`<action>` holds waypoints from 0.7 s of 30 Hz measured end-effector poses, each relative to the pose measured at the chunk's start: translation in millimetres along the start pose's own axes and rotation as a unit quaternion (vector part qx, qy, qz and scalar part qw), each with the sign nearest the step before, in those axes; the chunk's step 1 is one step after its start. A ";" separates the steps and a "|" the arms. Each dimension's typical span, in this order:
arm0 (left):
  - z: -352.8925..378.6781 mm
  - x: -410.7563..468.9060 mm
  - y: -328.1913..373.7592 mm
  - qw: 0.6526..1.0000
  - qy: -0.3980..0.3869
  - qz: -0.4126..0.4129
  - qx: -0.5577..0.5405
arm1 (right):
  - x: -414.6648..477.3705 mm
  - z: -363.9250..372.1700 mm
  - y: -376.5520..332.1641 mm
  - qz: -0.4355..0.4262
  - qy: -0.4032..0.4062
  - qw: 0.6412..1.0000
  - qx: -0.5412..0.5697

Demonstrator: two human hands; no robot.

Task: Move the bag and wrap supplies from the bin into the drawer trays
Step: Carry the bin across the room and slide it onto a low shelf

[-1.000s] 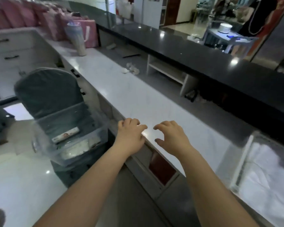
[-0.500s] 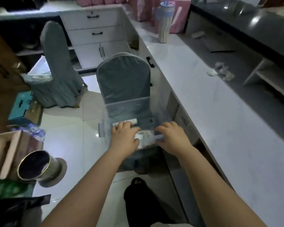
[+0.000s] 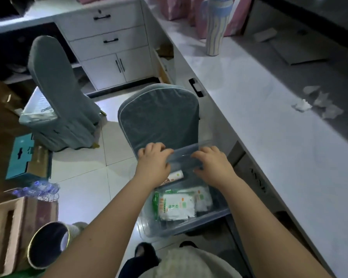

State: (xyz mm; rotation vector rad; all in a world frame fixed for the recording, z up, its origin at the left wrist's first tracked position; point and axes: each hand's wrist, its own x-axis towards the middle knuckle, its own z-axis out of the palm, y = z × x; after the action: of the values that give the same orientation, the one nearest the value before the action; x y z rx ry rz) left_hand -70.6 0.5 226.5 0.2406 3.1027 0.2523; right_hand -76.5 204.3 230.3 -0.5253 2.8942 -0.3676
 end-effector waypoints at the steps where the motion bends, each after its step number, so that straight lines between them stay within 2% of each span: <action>1: 4.1 13.3 -2.5 1.000 -0.010 0.019 0.000 | 6.8 3.0 -0.4 0.008 0.002 1.000 -0.001; 7: 27.6 97.3 -26.7 0.986 -0.055 0.159 -0.020 | 42.3 26.6 -9.4 0.130 0.039 0.991 0.005; 14: 48.6 128.8 -52.2 0.931 -0.143 0.337 -0.004 | 33.2 63.6 -69.6 0.333 0.082 0.938 0.045; 21: 54.0 105.7 -59.0 0.893 -0.189 0.407 -0.023 | -2.9 89.8 -120.2 0.436 0.087 0.891 0.086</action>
State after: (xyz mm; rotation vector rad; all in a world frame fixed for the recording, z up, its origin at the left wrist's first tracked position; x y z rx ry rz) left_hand -182.2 -32.1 162.9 1.3914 2.4279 0.2396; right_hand -15.9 77.5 177.7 0.8617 2.8426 -0.5147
